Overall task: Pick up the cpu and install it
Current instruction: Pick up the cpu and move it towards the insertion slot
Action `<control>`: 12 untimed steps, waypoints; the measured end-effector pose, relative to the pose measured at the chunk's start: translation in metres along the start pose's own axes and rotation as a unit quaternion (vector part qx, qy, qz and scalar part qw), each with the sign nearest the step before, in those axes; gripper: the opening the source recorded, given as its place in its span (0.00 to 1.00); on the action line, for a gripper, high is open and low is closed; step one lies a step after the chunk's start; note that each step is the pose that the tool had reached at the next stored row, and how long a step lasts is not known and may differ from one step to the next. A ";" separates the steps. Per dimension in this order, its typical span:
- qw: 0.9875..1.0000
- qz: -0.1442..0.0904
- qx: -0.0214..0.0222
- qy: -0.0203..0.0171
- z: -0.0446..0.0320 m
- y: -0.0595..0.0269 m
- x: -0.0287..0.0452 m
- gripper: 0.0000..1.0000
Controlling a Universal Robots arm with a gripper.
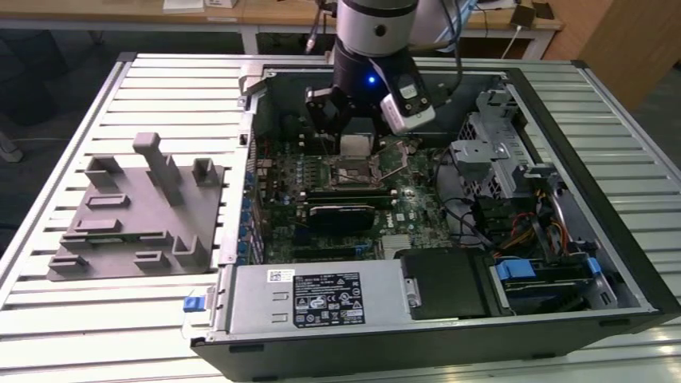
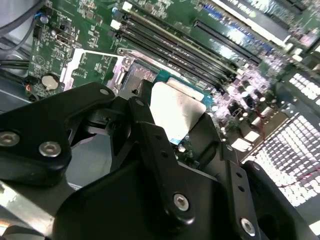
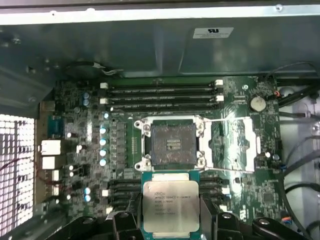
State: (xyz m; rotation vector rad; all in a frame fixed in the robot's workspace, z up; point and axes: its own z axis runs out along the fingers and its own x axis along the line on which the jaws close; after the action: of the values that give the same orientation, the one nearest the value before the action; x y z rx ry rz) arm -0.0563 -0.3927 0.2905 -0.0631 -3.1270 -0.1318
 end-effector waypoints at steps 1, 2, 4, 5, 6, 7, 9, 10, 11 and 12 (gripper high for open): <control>1.000 0.000 0.000 0.000 0.0019 0.0017 0.0000 0.55; 1.000 0.000 0.000 0.000 0.0038 0.0034 -0.0001 0.55; 1.000 0.000 0.000 0.000 0.0073 0.0066 -0.0001 0.55; 1.000 0.000 0.000 0.000 0.0089 0.0078 -0.0001 0.55; 1.000 0.000 0.000 0.000 0.0104 0.0091 -0.0002 0.55; 1.000 0.000 0.000 0.000 0.0120 0.0111 -0.0002 0.55; 1.000 0.000 0.000 0.000 0.0151 0.0143 -0.0001 0.55; 1.000 0.000 0.000 0.000 0.0166 0.0159 -0.0001 0.55; 1.000 0.000 0.000 0.000 0.0182 0.0178 -0.0001 0.55; 1.000 0.000 0.000 0.000 0.0198 0.0193 -0.0001 0.55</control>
State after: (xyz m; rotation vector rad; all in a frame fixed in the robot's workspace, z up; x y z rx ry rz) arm -0.0556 -0.3718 0.2724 -0.0631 -3.1271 -0.1321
